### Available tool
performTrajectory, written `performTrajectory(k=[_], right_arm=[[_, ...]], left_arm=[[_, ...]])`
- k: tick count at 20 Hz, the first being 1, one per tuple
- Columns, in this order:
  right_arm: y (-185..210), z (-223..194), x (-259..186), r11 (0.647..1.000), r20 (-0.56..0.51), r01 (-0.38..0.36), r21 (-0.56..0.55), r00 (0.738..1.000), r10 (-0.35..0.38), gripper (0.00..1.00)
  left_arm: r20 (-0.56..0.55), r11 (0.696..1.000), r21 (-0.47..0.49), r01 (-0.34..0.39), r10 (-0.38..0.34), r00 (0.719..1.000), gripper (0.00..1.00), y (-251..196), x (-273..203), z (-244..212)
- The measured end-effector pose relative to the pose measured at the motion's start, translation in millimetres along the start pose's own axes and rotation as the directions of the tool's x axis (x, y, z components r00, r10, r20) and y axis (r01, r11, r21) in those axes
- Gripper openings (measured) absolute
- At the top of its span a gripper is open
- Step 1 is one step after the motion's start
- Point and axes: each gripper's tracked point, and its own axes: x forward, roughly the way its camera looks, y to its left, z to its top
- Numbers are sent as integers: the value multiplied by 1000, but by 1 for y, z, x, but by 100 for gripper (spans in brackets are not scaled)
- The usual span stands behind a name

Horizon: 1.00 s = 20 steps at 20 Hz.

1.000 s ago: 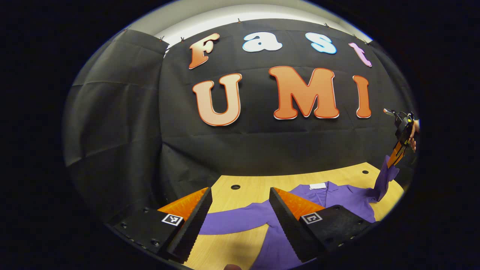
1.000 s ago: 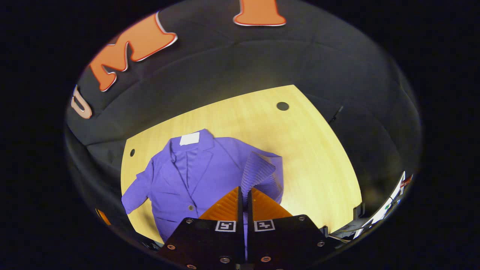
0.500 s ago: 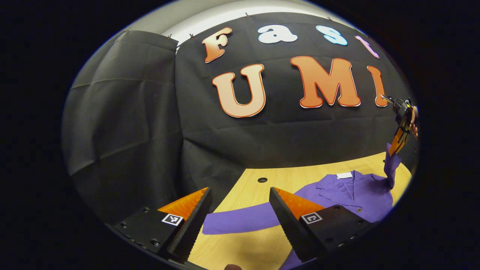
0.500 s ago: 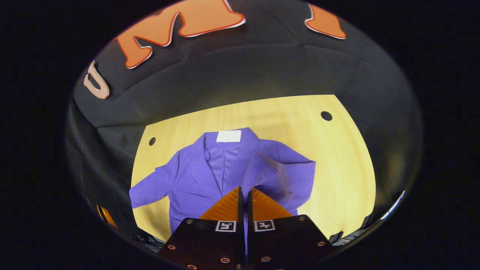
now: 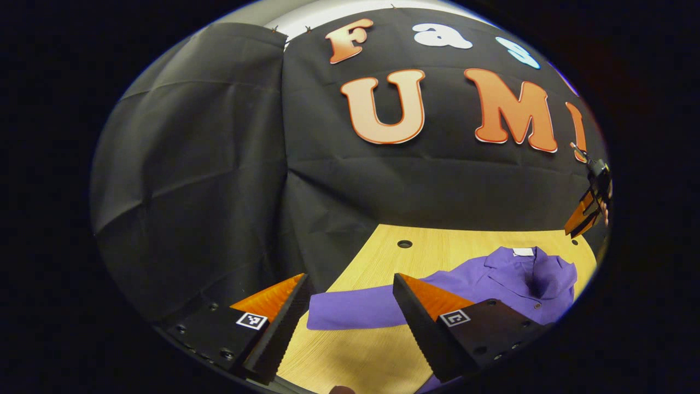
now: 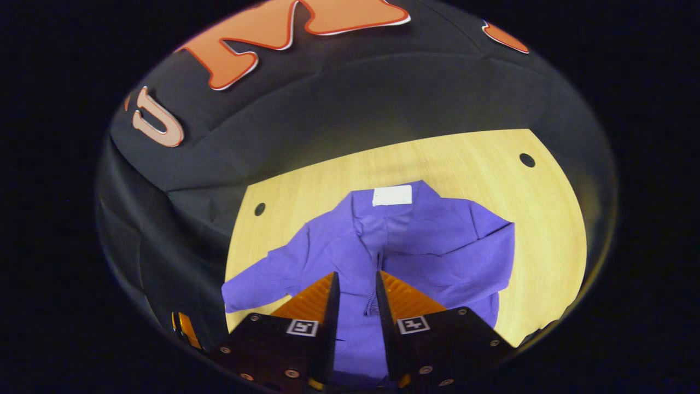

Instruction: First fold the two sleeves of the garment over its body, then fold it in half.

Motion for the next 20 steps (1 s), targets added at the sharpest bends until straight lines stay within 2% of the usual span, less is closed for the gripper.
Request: performTrajectory(k=[1,3,4,5,9,14,17,20], right_arm=[[1,0,-2,1000,20,-6,-14,1000,7,63],[2,0,-10,999,66,-10,-45,998,13,55],[3,0,-17,998,91,-8,-58,996,13,67],[1,0,-25,998,124,-3,-69,992,12,74],[-7,3,-56,997,262,27,-68,965,-9,91],[-20,2,-101,994,418,95,-57,906,-63,95],[-28,-4,-123,989,474,139,-52,875,-98,95],[-28,-3,-138,987,521,150,-53,848,-101,95]], left_arm=[[-30,1000,-2,4,-4,1000,98,3,10,-8],[-86,1000,12,-3,4,996,98,16,32,-18],[-115,1000,16,-3,5,993,99,20,42,-22],[-135,1000,15,-3,5,991,98,23,52,-26],[-223,1000,1,16,-15,975,99,30,85,-43],[-340,998,-16,58,-59,939,98,40,120,-73],[-444,996,-69,63,-87,892,99,44,137,-97],[-540,988,-152,28,-107,835,99,49,148,-122]])
